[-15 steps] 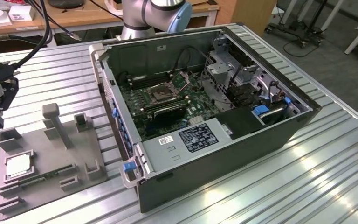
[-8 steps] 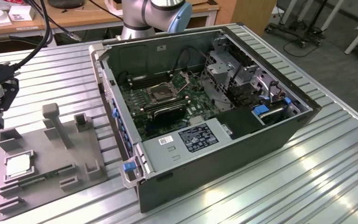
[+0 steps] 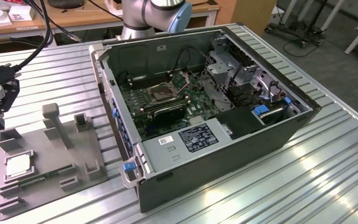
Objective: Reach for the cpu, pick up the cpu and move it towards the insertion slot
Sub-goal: 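Reach for the cpu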
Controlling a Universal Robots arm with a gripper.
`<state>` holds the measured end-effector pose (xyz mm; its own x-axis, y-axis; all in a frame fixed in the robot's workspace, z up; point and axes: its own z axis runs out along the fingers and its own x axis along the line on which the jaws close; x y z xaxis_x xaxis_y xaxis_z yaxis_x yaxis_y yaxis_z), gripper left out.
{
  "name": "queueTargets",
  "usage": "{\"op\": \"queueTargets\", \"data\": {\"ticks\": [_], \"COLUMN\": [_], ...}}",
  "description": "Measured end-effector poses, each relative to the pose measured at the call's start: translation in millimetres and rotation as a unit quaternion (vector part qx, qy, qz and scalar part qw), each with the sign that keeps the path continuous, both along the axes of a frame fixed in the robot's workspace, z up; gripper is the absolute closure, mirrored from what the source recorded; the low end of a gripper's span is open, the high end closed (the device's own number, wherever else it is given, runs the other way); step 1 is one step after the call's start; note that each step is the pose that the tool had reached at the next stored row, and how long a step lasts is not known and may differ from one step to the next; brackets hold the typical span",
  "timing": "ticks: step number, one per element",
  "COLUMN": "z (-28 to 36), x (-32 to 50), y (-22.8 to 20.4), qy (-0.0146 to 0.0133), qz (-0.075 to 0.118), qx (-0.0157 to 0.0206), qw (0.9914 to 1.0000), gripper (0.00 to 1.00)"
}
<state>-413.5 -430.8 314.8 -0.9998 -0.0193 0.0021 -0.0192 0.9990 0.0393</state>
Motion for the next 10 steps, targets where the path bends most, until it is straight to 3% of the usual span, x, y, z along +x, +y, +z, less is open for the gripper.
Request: {"op": "queueTargets", "data": {"ticks": [10], "z": [-2.7], "x": [-0.1], "y": [-0.1], "qy": [0.0000], "qz": [0.000], "qx": [0.0000], "qw": [1.00000], "gripper": [0.90]}}
